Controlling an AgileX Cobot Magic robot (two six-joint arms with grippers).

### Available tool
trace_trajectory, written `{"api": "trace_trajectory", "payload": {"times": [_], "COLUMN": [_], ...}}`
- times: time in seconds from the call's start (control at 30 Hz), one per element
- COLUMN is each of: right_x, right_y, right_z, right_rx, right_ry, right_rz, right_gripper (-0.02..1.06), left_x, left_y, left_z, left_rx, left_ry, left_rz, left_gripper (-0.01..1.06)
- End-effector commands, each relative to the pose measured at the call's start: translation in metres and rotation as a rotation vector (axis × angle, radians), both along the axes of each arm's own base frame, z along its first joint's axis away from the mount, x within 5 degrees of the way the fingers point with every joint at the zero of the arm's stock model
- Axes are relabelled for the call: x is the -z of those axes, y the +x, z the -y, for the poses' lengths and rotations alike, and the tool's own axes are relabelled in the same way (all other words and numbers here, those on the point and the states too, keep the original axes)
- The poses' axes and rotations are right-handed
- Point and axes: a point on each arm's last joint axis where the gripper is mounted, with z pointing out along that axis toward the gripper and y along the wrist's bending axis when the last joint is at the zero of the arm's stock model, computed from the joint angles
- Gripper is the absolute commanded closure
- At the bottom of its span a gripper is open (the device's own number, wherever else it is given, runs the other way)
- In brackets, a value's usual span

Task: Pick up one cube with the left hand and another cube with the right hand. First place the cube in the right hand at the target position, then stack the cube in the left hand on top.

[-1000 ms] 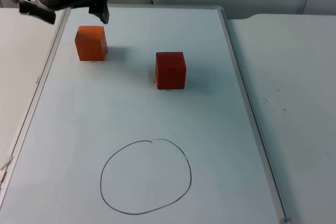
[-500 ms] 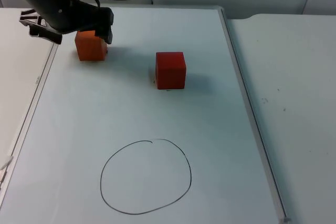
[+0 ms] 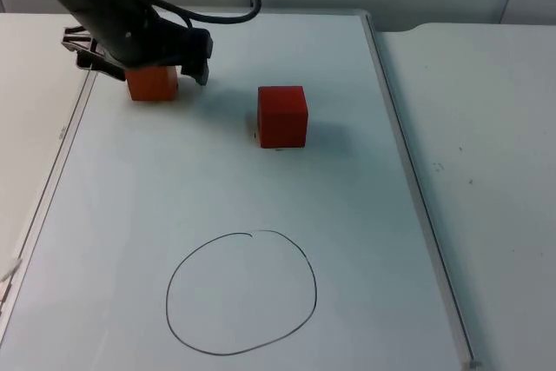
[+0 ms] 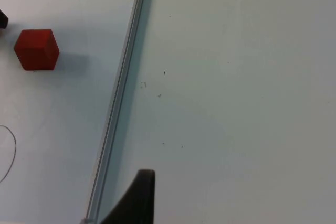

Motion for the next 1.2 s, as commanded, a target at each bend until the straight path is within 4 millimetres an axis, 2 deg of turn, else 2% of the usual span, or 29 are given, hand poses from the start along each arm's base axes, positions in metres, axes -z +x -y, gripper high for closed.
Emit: {"api": "trace_trajectory", "payload": {"times": [0.0,0.03,0.07,0.17,0.2,0.23,0.27,0.33,0.37,0.4,0.47,0.5,0.53,0.63,0.67,0.7,0.8,0.83,0.87,0.9,0.93,0.97,1.0,1.03,1.13,1.17], "right_x": [0.001,0.001,0.001,0.001,0.001,0.001,0.001,0.001,0.001,0.001,0.001,0.001,0.001,0.001,0.001,0.001,0.001,0.001,0.001,0.001,0.001,0.001,0.001,0.001,0.001,0.001], "right_y": [0.001,0.001,0.001,0.001,0.001,0.001,0.001,0.001,0.001,0.001,0.001,0.001,0.001,0.001,0.001,0.001,0.001,0.001,0.001,0.001,0.001,0.001,0.001,0.001,0.001,0.001], "right_z": [0.0,0.0,0.0,0.0,0.0,0.0,0.0,0.0,0.0,0.0,0.0,0.0,0.0,0.0,0.0,0.0,0.0,0.0,0.0,0.0,0.0,0.0,0.0,0.0,0.0,0.0], "right_rx": [0.007,0.007,0.007,0.007,0.007,0.007,0.007,0.007,0.007,0.007,0.007,0.007,0.007,0.007,0.007,0.007,0.007,0.007,0.007,0.007,0.007,0.007,0.007,0.007,0.007,0.007], "right_ry": [0.001,0.001,0.001,0.001,0.001,0.001,0.001,0.001,0.001,0.001,0.001,0.001,0.001,0.001,0.001,0.001,0.001,0.001,0.001,0.001,0.001,0.001,0.001,0.001,0.001,0.001], "right_rz": [0.006,0.006,0.006,0.006,0.006,0.006,0.006,0.006,0.006,0.006,0.006,0.006,0.006,0.006,0.006,0.006,0.006,0.006,0.006,0.006,0.006,0.006,0.006,0.006,0.006,0.006], "right_gripper": [-0.01,-0.01,-0.01,-0.01,-0.01,-0.01,-0.01,0.0,0.0,0.0,0.0,0.0,0.0,0.0,0.0,0.0,0.0,0.0,0.0,0.0,0.0,0.0,0.0,0.0,0.0,0.0], "left_x": [-0.006,-0.006,-0.006,-0.006,-0.006,-0.006,-0.007,-0.021,-0.033,-0.033,-0.067,-0.097,-0.097,-0.171,-0.171,-0.192,-0.273,-0.286,-0.286,-0.309,-0.322,-0.327,-0.327,-0.336,-0.329,-0.329], "left_y": [0.003,0.003,0.003,0.003,0.003,0.003,0.001,-0.005,-0.007,-0.007,-0.013,-0.019,-0.019,-0.042,-0.042,-0.052,-0.099,-0.11,-0.11,-0.132,-0.15,-0.165,-0.165,-0.187,-0.237,-0.237], "left_z": [0.002,0.002,0.002,0.002,0.001,0.001,0.0,0.0,-0.001,-0.001,-0.002,-0.003,-0.003,-0.009,-0.009,-0.012,-0.025,-0.028,-0.028,-0.033,-0.038,-0.042,-0.042,-0.047,-0.062,-0.062], "left_rx": [0.0,0.002,0.002,-0.019,-0.031,-0.031,-0.037,-0.028,-0.026,-0.026,-0.02,-0.017,-0.017,-0.004,-0.004,0.001,0.01,0.011,0.011,0.011,0.01,0.009,0.009,0.005,-0.021,-0.021], "left_ry": [-0.003,0.0,0.0,-0.006,-0.006,-0.006,-0.003,0.005,0.003,0.003,-0.006,-0.016,-0.016,-0.026,-0.026,-0.022,-0.016,-0.017,-0.017,-0.022,-0.028,-0.03,-0.03,-0.035,-0.042,-0.042], "left_rz": [0.031,0.034,0.034,0.034,0.029,0.029,0.006,-0.035,-0.036,-0.036,-0.018,0.016,0.016,0.115,0.115,0.139,0.251,0.267,0.267,0.311,0.343,0.362,0.362,0.406,0.468,0.468], "left_gripper": [0.06,0.11,0.11,0.33,0.44,0.44,0.61,0.95,1.05,1.05,1.05,1.05,1.05,1.05,1.05,1.05,1.05,1.05,1.05,1.05,1.05,1.05,1.05,1.05,1.05,1.05]}}
